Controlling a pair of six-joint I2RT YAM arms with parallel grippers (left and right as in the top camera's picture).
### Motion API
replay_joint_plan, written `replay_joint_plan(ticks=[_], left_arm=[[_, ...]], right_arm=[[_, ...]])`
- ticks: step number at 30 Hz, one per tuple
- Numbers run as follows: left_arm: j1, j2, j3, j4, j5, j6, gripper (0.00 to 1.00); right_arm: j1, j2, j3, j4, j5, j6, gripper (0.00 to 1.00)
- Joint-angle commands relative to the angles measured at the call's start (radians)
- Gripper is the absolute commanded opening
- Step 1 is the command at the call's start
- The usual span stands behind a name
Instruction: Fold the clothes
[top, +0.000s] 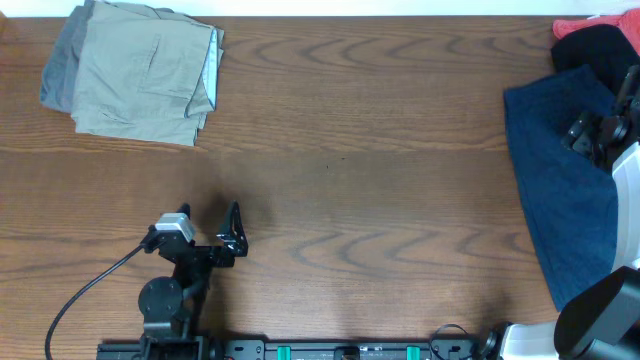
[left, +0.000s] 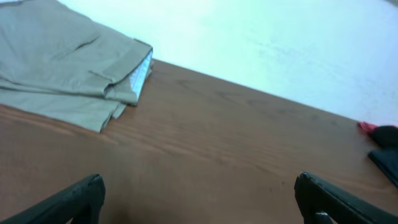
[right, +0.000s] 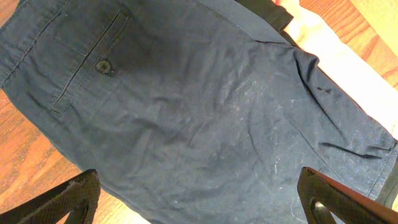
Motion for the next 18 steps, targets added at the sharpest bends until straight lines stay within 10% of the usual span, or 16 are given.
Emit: replay_joint_plan(ticks=[1,18], left_arm=[[-0.005,-0.013,-0.037,0.052,-0.03,0.01,0.98],[-0.006,-0.013,-0.037,-0.016,-0.11,0.119,0.98]], right_arm=[[-0.003,0.001,0.003,0.0,0.013,-0.002,0.99],[-0.003,0.001,0.003,0.0,0.013,-0.002,0.99]])
